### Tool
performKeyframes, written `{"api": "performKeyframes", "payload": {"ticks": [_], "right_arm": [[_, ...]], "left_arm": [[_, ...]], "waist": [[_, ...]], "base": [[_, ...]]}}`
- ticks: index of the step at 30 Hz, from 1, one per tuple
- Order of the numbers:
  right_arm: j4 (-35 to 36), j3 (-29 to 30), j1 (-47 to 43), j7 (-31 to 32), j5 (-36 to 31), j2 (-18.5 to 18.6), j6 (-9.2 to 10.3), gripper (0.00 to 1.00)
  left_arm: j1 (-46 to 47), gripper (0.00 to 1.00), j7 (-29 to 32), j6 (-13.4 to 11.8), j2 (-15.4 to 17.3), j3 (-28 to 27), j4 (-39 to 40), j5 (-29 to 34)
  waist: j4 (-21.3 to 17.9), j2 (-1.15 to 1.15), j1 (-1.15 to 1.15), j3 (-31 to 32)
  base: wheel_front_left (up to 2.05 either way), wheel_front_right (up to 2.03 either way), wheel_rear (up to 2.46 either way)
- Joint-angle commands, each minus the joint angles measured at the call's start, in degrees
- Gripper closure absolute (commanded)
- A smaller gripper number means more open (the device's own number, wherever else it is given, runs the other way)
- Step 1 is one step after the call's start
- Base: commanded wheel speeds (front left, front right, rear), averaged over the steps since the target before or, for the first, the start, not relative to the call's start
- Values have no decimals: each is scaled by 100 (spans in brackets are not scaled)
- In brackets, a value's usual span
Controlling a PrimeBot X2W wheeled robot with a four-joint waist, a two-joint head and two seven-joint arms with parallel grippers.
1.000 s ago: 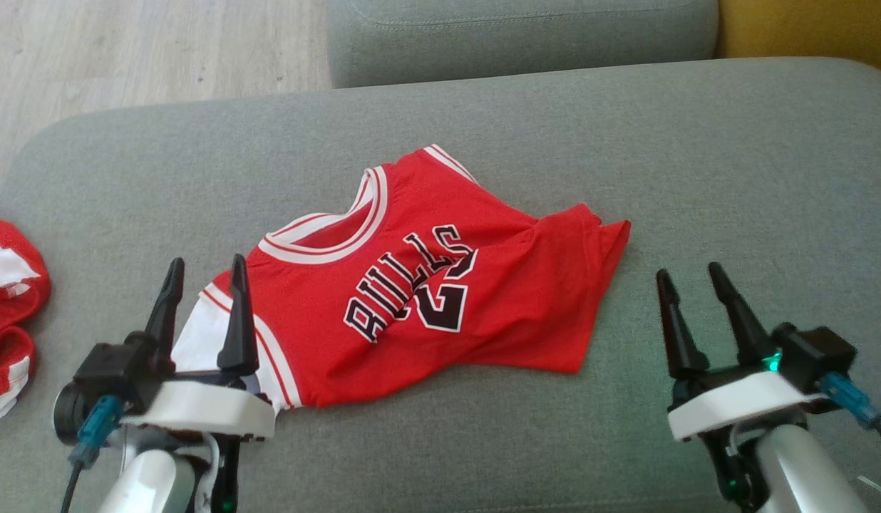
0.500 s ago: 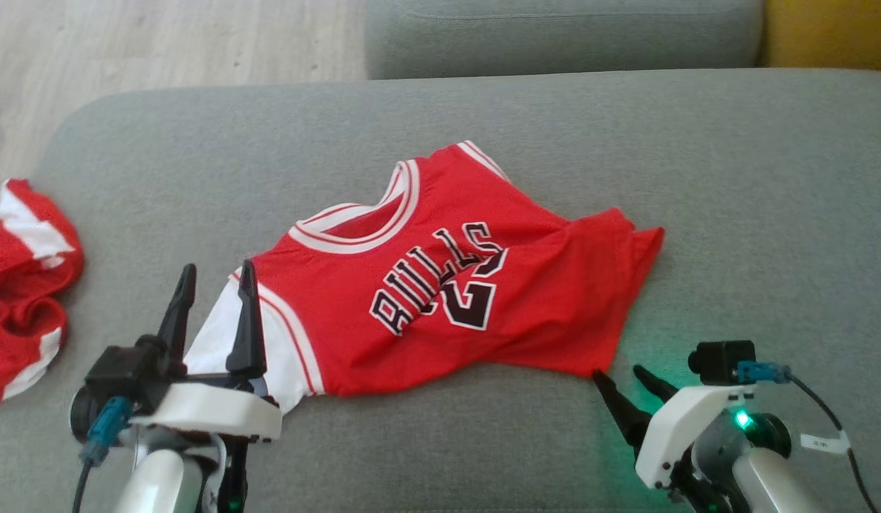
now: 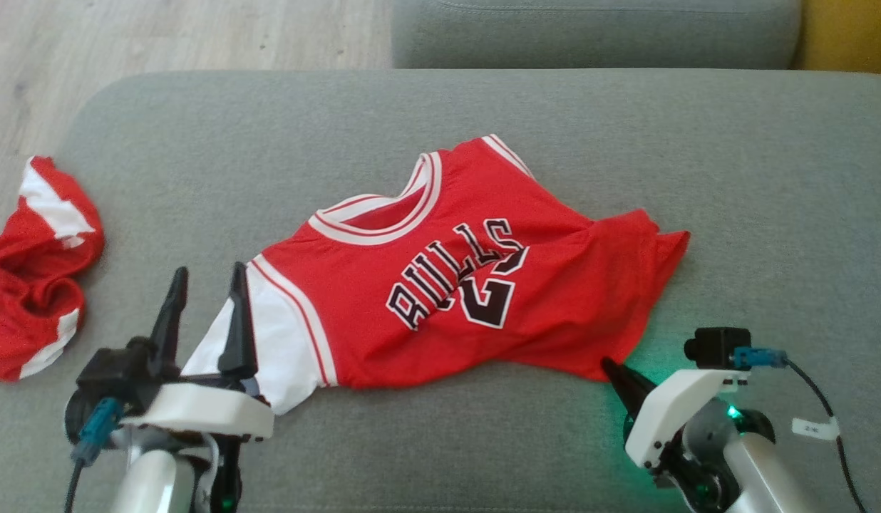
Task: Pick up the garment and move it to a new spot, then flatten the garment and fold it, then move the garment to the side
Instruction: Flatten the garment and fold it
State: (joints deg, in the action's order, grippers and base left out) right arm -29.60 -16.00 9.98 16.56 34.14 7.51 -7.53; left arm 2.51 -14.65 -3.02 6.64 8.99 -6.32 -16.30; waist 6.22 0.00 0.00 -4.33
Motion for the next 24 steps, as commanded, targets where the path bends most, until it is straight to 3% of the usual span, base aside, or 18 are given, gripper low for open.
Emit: {"api": "performKeyframes", "payload": {"ticks": [1,10,16,24], "right_arm": [[167,-141,173,-38,65,18,4,100],[1373,-144,89,621,502,953,4,100],[2226,274,-123,1584,866,1646,4,100],[2275,876,-538,2793,590,2030,4,100]], "left_arm": [[148,0,-35,40,20,-263,120,55],[78,0,-35,151,-90,-491,47,123],[76,0,-35,218,-178,-549,12,196],[194,0,-35,346,-253,-556,-149,250]], "waist": [[-73,0,0,14],[-580,0,0,81],[-886,0,0,55],[-938,0,0,-117]], "base": [[0,0,0],[0,0,0],[0,0,0],[0,0,0]]}}
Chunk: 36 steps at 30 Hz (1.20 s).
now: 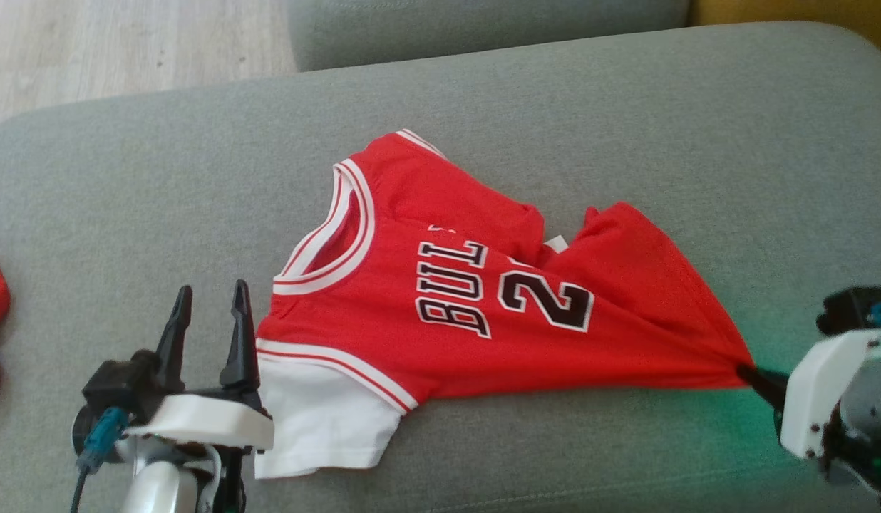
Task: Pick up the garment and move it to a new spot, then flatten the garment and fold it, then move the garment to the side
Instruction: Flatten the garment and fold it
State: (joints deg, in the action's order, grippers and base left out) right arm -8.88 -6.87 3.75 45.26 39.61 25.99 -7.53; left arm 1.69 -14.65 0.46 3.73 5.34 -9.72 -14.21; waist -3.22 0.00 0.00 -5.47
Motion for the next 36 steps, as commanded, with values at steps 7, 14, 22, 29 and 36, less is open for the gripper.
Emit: {"api": "performKeyframes", "payload": {"ticks": [7,14,22,29,36], "right_arm": [[190,308,-36,13,-451,-380,4,0],[1048,467,616,-902,-488,-390,4,0],[-233,-305,1972,-1358,-456,-303,4,0],[-2057,-707,2851,-699,-370,-266,4,0],[-2741,-877,3007,156,-121,-408,4,0]], "left_arm": [[322,0,-35,72,-16,-205,43,72],[368,0,-35,116,-43,-197,-24,100],[577,0,-35,159,-67,-112,-80,78],[714,0,-35,163,-77,-76,-138,68],[693,0,-35,134,-81,-105,-139,74]], "waist": [[129,0,0,-4],[321,0,0,31],[735,0,0,-258],[1045,0,0,-415],[1113,0,0,-399]], "base": [[0,0,0],[0,0,0],[0,0,0],[0,0,0],[0,0,0]]}}
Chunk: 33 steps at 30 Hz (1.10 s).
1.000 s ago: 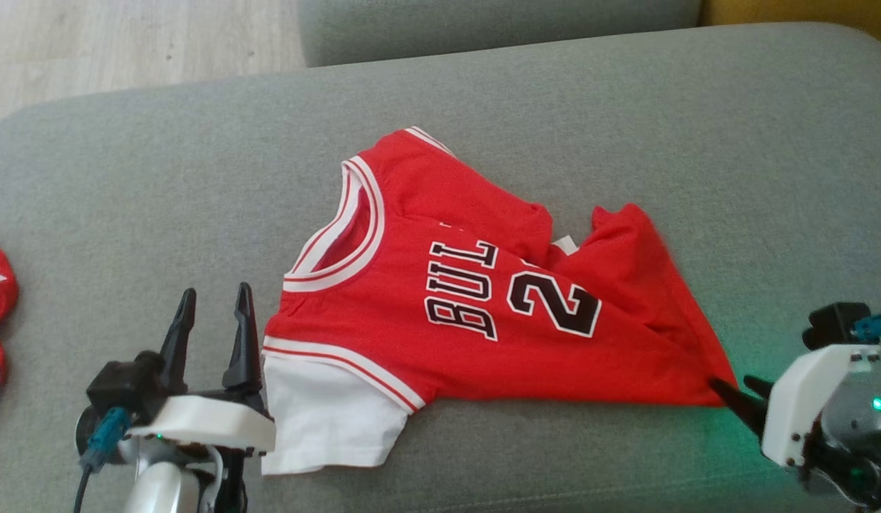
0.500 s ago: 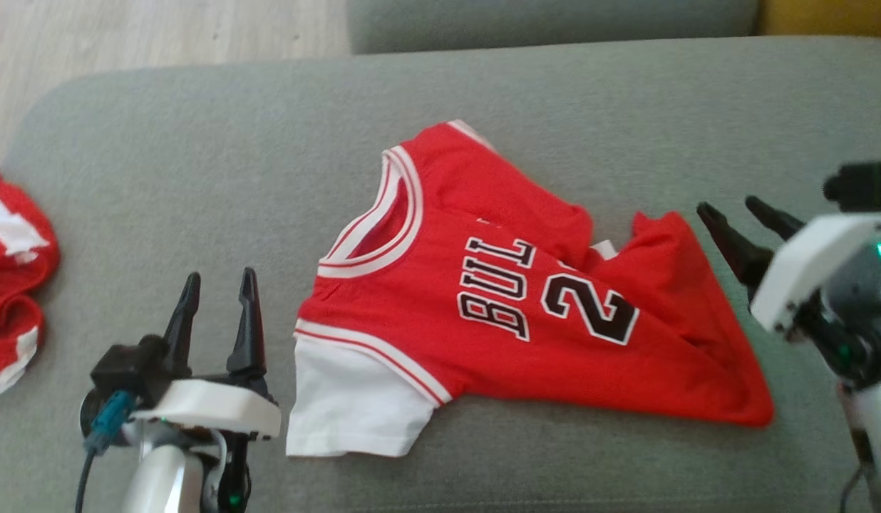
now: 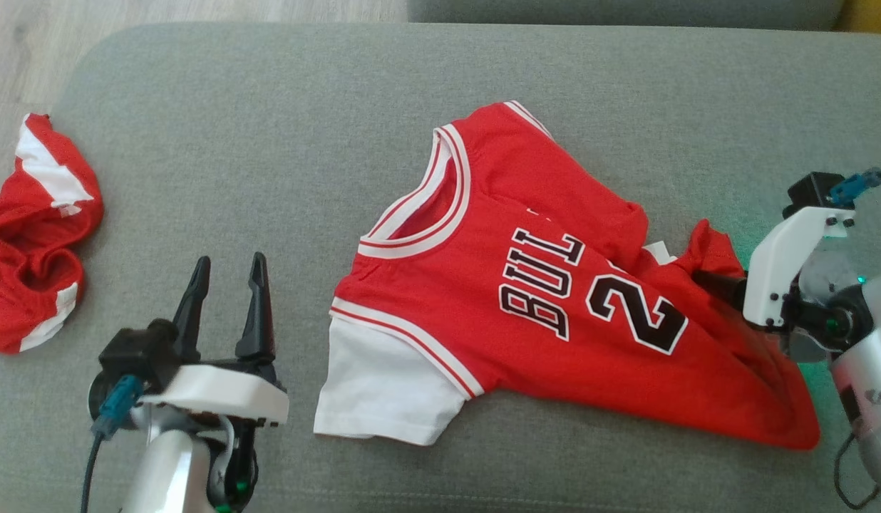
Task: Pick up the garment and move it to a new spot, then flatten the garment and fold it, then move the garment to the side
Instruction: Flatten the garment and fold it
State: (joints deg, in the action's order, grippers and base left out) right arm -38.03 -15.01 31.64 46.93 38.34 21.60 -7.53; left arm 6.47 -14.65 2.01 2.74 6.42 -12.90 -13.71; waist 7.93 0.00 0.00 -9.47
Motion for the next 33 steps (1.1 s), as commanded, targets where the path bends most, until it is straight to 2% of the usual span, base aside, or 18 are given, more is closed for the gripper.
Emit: {"api": "performKeyframes", "payload": {"ticks": [1,2,3,4,10,16,28,32,33], "right_arm": [[172,-90,229,5,30,25,4,0],[184,-117,242,-46,29,33,4,31],[204,-157,250,-124,21,45,4,69],[216,-182,256,-214,33,53,4,100],[210,-227,505,-824,148,136,4,100],[17,-292,1239,-1355,265,360,4,100],[-1055,-438,2438,-2458,199,795,4,100],[-1445,-522,2654,-2769,167,778,4,100],[-1519,-533,2686,-2889,168,742,4,54]], "left_arm": [[210,0,-35,-21,17,-215,179,24],[207,0,-35,-19,17,-216,178,23],[209,0,-35,-18,16,-215,178,23],[213,0,-35,-18,16,-210,179,25],[268,0,-35,-23,15,-170,223,10],[483,0,-35,-16,14,-49,253,-3],[802,0,-35,-22,14,138,202,-14],[816,0,-35,-41,14,166,180,-6],[809,0,-35,-48,14,170,174,-4]], "waist": [[-3,0,0,5],[-3,0,0,7],[-2,0,0,7],[0,0,0,5],[31,0,0,-145],[181,0,0,-644],[502,0,0,-1101],[495,0,0,-1082],[473,0,0,-1054]], "base": [[0,0,0],[0,0,0],[0,0,0],[0,0,0],[0,0,0],[0,0,0],[0,0,0],[0,0,0],[0,0,0]]}}
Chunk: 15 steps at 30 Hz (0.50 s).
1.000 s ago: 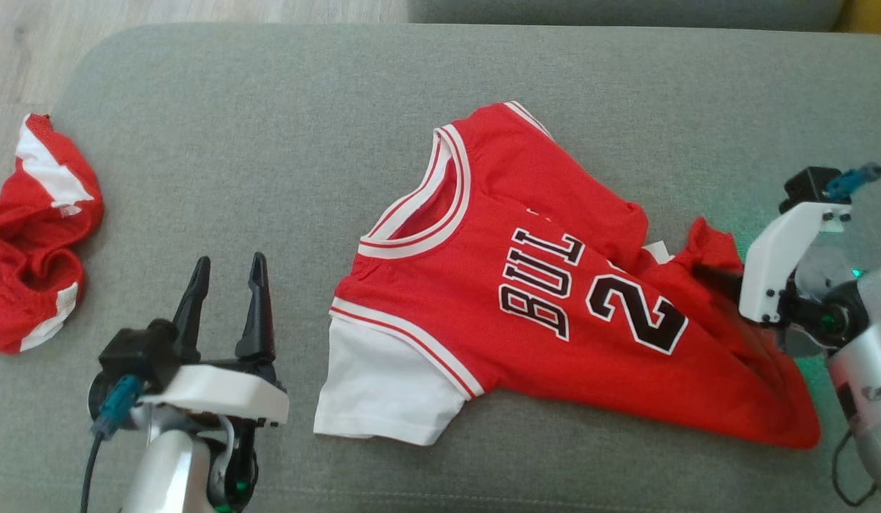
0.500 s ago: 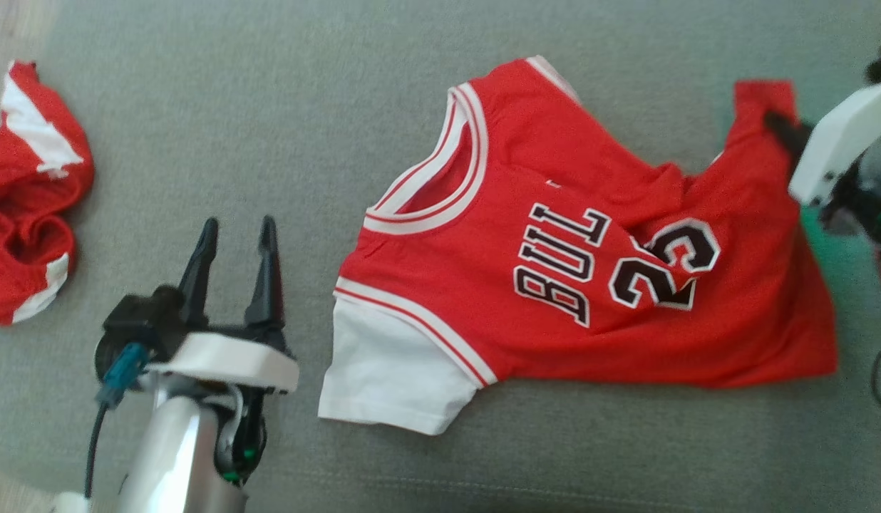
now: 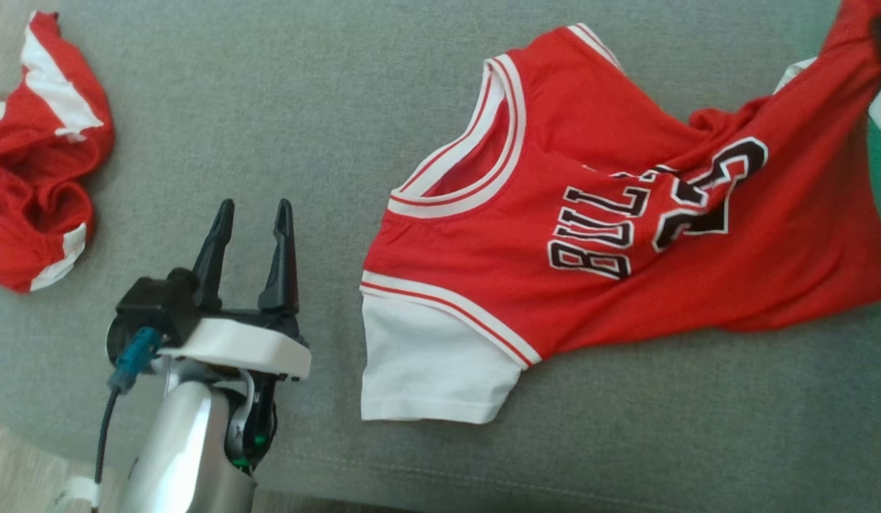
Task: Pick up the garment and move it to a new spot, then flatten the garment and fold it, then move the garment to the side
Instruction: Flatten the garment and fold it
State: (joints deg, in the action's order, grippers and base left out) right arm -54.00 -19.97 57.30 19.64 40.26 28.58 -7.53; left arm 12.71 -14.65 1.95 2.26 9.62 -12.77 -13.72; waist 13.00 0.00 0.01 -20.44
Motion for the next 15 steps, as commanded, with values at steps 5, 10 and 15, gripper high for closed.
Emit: {"api": "performKeyframes", "payload": {"ticks": [5,10,15], "right_arm": [[12,-196,62,-581,74,-130,4,0],[106,-404,-70,-1373,6,-71,4,0],[322,-353,-450,-2177,-67,17,4,0]], "left_arm": [[132,0,-35,-49,62,-159,120,-11],[6,0,-35,-58,62,-282,122,-1],[-190,0,-35,-61,62,-465,238,30]], "waist": [[-190,0,-1,254],[-503,0,-1,634],[-815,0,-1,979]], "base": [[0,0,0],[0,0,0],[0,0,0]]}}
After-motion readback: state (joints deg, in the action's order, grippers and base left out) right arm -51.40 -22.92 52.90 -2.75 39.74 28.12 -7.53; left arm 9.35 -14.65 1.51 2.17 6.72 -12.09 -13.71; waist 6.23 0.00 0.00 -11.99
